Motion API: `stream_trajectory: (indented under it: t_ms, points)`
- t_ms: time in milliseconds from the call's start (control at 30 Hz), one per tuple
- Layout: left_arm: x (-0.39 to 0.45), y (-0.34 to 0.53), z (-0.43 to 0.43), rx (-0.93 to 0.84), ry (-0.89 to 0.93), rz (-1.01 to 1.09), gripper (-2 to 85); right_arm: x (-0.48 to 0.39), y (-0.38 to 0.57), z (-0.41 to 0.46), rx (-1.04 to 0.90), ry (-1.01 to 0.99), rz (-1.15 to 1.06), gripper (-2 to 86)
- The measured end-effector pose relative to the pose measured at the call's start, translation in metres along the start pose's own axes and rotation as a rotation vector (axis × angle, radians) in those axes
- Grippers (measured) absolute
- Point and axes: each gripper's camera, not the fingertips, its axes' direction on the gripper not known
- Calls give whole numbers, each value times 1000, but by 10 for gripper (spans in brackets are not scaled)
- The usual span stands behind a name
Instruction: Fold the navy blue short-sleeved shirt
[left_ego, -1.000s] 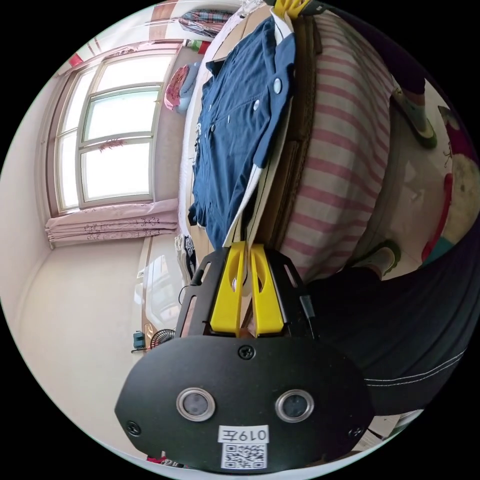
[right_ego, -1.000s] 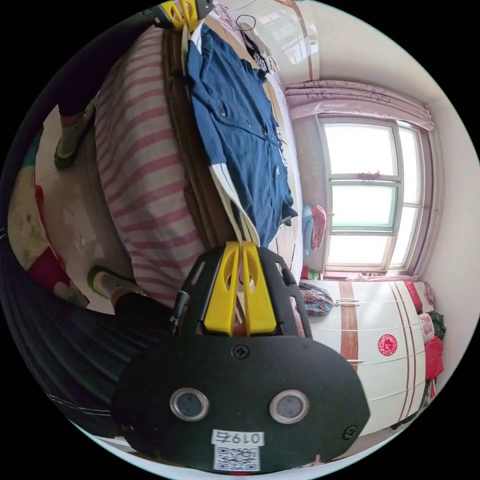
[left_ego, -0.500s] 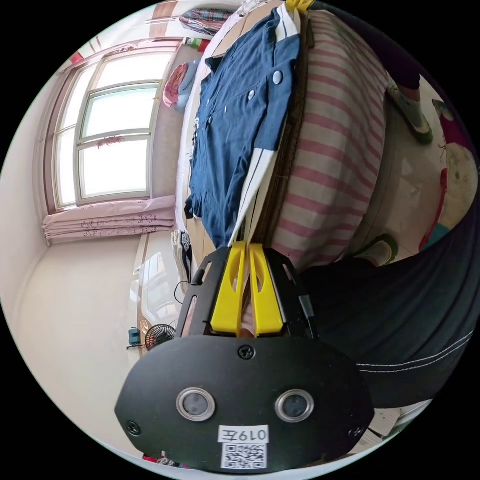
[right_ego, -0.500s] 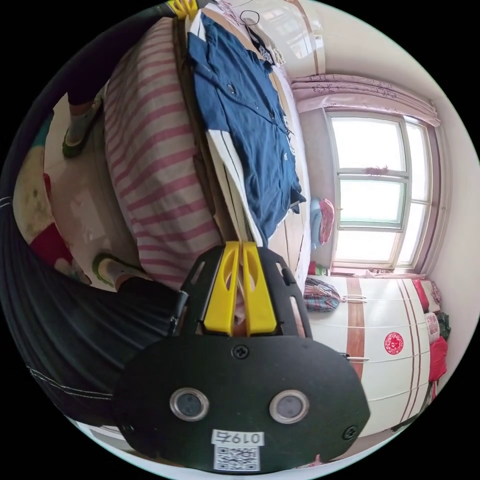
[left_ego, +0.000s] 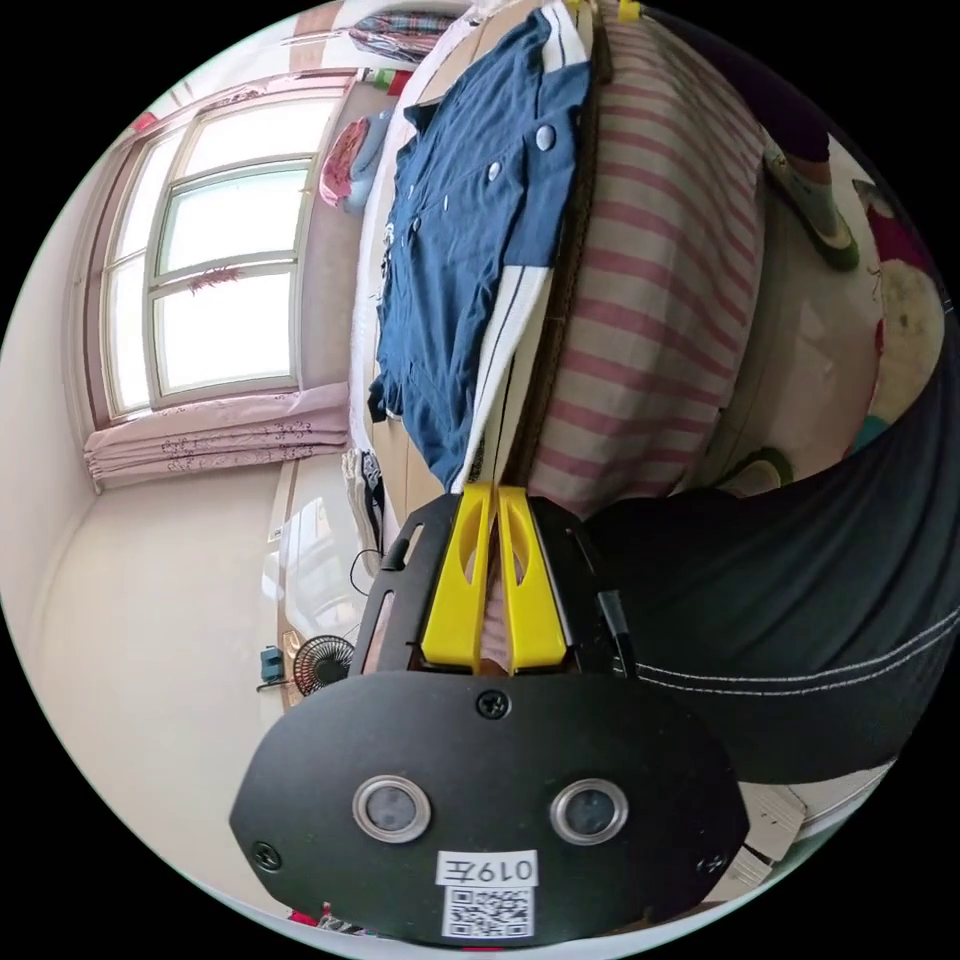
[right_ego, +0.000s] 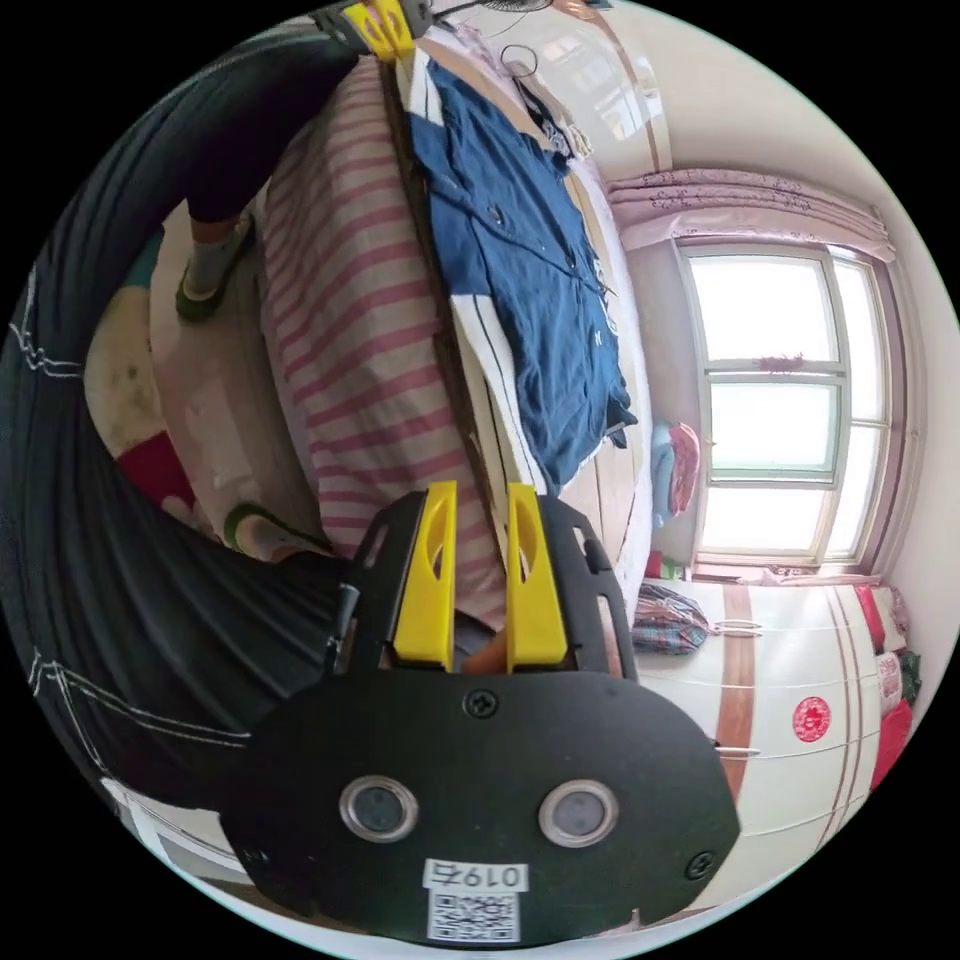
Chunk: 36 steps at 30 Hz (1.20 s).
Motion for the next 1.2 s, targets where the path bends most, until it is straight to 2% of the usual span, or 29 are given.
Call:
stream_trajectory:
  t_ms: [100, 167, 233, 300, 333, 400, 500, 633, 767, 800, 1100, 1200]
  points:
    - [-29, 36, 12, 58, 163, -94, 6, 37, 25, -31, 108, -126, 138, 56]
    - [-54, 62, 24, 89, 283, -207, 7, 79, 47, -42, 148, -196, 335, 50]
    - [-89, 88, 43, 101, 363, -439, 8, 114, 64, -36, 130, -212, 500, 49]
    - [-136, 120, 81, 115, 509, -761, 9, 147, 78, -25, 102, -227, 662, 51]
    - [-147, 129, 92, 128, 557, -840, 10, 168, 86, -19, 120, -268, 759, 52]
    - [-176, 157, 140, 163, 770, -1106, 11, 198, 98, -8, 145, -357, 917, 57]
    - [-190, 183, 194, 174, 974, -1302, 11, 231, 110, 5, 169, -508, 1067, 72]
    - [-196, 202, 229, 104, 955, -1382, 9, 256, 133, 10, 122, -513, 1261, 68]
    - [-206, 220, 254, 108, 987, -1400, 9, 286, 162, 16, 207, -755, 1376, 55]
    - [-211, 225, 260, 99, 973, -1400, 9, 290, 165, 16, 204, -765, 1383, 46]
    - [-246, 252, 297, 66, 908, -1312, 8, 346, 194, -26, 140, -700, 1371, -6]
    - [-258, 257, 303, 35, 829, -1261, 9, 368, 205, -44, 51, -566, 1358, -8]
